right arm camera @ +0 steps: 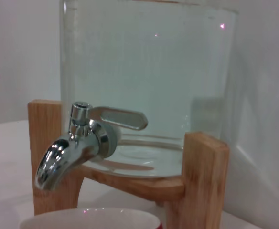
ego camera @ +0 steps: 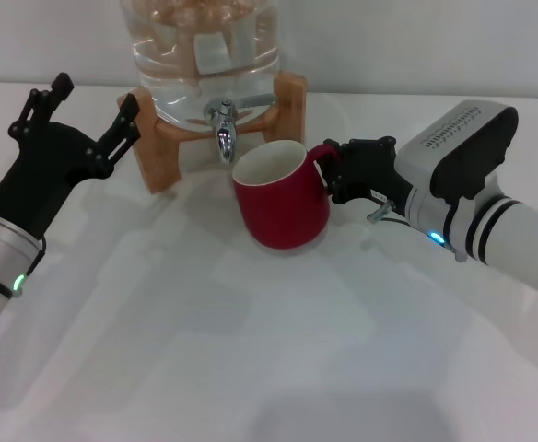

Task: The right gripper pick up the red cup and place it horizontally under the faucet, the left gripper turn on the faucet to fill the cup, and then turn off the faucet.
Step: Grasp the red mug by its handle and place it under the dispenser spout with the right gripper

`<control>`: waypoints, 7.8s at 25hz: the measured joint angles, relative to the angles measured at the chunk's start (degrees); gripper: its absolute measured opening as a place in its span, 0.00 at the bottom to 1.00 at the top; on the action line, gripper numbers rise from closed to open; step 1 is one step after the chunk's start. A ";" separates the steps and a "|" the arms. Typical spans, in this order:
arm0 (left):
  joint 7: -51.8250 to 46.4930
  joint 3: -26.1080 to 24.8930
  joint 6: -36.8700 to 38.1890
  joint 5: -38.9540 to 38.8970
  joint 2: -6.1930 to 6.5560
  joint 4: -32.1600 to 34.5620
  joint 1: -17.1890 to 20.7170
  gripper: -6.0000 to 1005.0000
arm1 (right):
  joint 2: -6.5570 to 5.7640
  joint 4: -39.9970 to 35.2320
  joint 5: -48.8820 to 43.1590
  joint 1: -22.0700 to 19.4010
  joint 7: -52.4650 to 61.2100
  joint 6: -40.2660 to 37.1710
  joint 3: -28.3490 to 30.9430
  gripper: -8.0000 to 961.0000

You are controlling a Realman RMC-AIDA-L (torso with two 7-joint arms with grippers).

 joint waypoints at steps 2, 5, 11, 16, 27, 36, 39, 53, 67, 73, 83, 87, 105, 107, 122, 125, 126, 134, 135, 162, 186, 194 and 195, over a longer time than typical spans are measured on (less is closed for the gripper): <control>0.00 0.10 0.03 0.00 0.00 0.00 -0.17 0.87 | 0.00 -0.01 0.00 -0.17 0.00 0.00 0.01 0.13; 0.00 0.53 0.10 0.04 0.00 0.00 -0.32 0.87 | 0.00 -0.01 0.00 -0.35 0.00 0.03 -0.12 0.13; 0.00 0.71 0.10 0.08 0.00 0.00 -0.32 0.87 | 0.00 0.11 -0.48 -0.99 -0.04 0.06 -0.38 0.13; 0.00 0.70 0.10 0.09 0.00 0.00 -0.13 0.87 | 0.00 0.38 -0.58 -1.11 -0.30 0.06 -1.62 0.13; 0.00 0.66 0.09 0.09 0.00 0.00 -0.07 0.87 | 0.00 0.52 -0.80 -0.51 -0.09 0.44 -2.73 0.13; 0.00 0.66 0.09 0.09 0.00 -0.04 -0.07 0.87 | 0.00 0.65 -0.79 0.24 -0.32 0.99 -3.45 0.13; 0.00 0.66 0.08 0.09 0.00 -0.06 -0.04 0.87 | 0.00 0.88 -0.80 0.34 -0.37 0.97 -3.47 0.13; -0.09 0.66 0.08 0.09 0.00 -0.09 -0.05 0.87 | 0.00 1.18 -0.35 1.50 -0.14 2.02 -2.99 0.19; -0.09 0.75 0.08 0.08 -0.08 -0.09 -0.53 0.87 | 0.01 3.43 -0.12 2.51 -0.08 5.49 0.57 0.19; -0.09 0.75 0.12 0.09 -0.04 -0.16 -0.54 0.87 | 0.00 3.89 -0.06 2.53 0.19 5.96 2.46 0.19; -0.09 0.75 0.18 0.09 -0.08 -0.62 -0.61 0.87 | -0.01 3.65 0.03 1.97 1.42 6.08 2.99 0.19; -0.09 0.93 0.18 0.09 -0.09 -0.63 -0.62 0.87 | 0.00 3.96 0.03 1.75 1.44 6.08 2.64 0.19; -0.09 1.55 0.18 0.09 -0.09 -0.62 -0.62 0.87 | 0.00 6.84 -0.62 1.52 1.49 6.18 1.41 0.19; -0.09 1.55 0.18 0.09 -0.09 -0.61 -0.62 0.87 | 0.00 7.10 -0.62 1.57 1.49 6.19 1.11 0.19; -0.09 1.61 0.17 0.09 -0.11 -0.66 -1.10 0.87 | 0.00 6.55 0.02 1.75 1.49 6.10 1.55 0.19; -0.09 1.63 0.18 0.09 -0.16 -0.69 -1.20 0.87 | 0.00 6.52 0.08 1.75 1.49 6.10 2.02 0.19; -0.09 1.63 0.17 0.09 -0.16 -0.69 -1.21 0.87 | 0.00 6.52 0.09 1.75 1.49 6.10 2.13 0.19; -0.09 2.15 0.53 0.09 -0.18 -0.71 -1.82 0.87 | 0.00 6.50 0.10 1.66 1.53 6.11 2.39 0.19; -0.09 2.17 0.76 0.09 -0.18 -0.71 -1.90 0.87 | 0.00 6.49 0.09 1.59 1.54 6.10 2.49 0.19; -0.09 2.25 1.60 0.01 -0.18 -0.71 -2.37 0.87 | 0.00 6.56 -0.61 1.04 1.09 5.56 1.73 0.19; 0.00 1.63 -2.06 0.00 -0.28 0.00 1.12 0.87 | 0.00 6.32 -0.63 0.53 1.06 5.32 1.68 0.19; 0.00 1.63 -1.67 0.00 -0.17 0.00 0.35 0.87 | 0.00 6.44 -0.69 0.91 0.98 5.05 1.51 0.19; 0.00 1.63 -1.66 0.00 -0.17 -0.01 0.31 0.87 | 0.00 6.54 -0.70 0.98 1.01 5.04 1.36 0.19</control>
